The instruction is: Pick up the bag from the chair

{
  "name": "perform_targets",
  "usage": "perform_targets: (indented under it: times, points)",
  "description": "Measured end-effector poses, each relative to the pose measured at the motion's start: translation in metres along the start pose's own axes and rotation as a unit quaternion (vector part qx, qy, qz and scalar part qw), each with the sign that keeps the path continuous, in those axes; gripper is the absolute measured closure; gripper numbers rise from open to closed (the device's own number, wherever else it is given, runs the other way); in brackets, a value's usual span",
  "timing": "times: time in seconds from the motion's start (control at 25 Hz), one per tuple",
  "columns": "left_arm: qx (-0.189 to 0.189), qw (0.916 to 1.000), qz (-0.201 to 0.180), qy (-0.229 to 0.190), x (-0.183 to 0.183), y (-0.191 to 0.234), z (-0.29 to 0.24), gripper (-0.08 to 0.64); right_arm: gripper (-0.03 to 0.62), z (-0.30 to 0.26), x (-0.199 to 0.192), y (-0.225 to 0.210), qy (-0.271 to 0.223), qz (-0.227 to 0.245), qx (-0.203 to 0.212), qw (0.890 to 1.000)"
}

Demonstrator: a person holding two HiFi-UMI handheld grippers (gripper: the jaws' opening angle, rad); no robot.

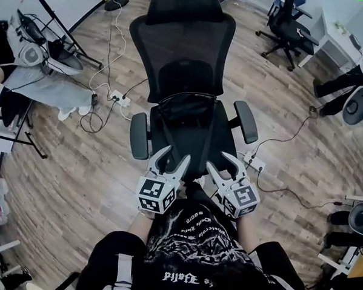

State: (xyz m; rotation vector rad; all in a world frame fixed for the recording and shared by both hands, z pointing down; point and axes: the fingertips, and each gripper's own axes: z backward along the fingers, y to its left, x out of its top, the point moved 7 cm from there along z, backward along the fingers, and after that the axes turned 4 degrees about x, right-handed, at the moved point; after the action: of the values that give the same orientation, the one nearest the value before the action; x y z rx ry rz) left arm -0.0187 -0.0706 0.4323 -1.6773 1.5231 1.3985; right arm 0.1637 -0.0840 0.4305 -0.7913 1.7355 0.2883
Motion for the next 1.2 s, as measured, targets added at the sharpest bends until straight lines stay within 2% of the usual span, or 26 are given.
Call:
perform_targets:
  times: [0.24, 0.52, 0.8, 1.04, 1.2]
  points:
    - [0.044, 0.999, 0.007, 0.001, 0.008, -0.001, -0.04, 0.322, 0.388, -0.015, 0.011, -0.056, 0.022, 0.013, 0.035, 0.999]
    - [0.058, 0.9982, 0.004, 0.016, 0.01, 0.009, -0.06, 0.322, 0.388, -0.03, 0.008, -0.079, 0.029, 0.009, 0.044, 0.999]
    - [0.051, 0.9981, -0.023, 0.027, 0.016, 0.024, -0.078, 0.322, 0.388, -0.045, 0.023, -0.098, 0.025, 0.044, 0.03, 0.998]
    - [0.032, 0.9982, -0.025, 0.044, 0.029, 0.074, -0.106, 0.322, 0.388, -0.093, 0.043, -0.122, 0.04, 0.079, 0.022, 0.996]
    - [0.019, 0.9957, -0.056, 0.071, 0.031, 0.114, -0.139, 0.322, 0.388, -0.139, 0.043, -0.137, 0.075, 0.106, 0.027, 0.991]
